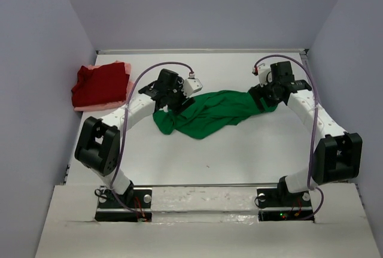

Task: Fold and stack the t-shirts
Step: Flatten out the crumpled T-shirt at the center of the board.

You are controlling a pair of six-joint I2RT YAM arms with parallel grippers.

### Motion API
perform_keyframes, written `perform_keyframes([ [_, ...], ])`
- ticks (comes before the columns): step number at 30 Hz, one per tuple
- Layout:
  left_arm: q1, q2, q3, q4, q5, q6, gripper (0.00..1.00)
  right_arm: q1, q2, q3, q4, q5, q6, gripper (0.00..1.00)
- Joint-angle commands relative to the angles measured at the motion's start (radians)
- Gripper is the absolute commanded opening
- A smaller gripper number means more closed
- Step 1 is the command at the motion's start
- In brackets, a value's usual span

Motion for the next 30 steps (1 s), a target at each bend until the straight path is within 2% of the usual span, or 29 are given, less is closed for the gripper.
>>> perform_keyframes([
  [1,-0.018,-0.001,0.113,-0.043,0.106,0.096,0.75,0.006,-0.015,-0.024,0.039,-0.015,0.028,0.91],
  [14,-0.029,0.113,0.146,-0.197,0.131,0.229,0.75,0.006,0.012,-0.029,0.041,-0.003,0.030,0.90],
  [30,-0.047,0.173,0.149,-0.202,0.137,0.248,0.74,0.006,0.017,-0.036,0.042,-0.003,0.024,0.90],
])
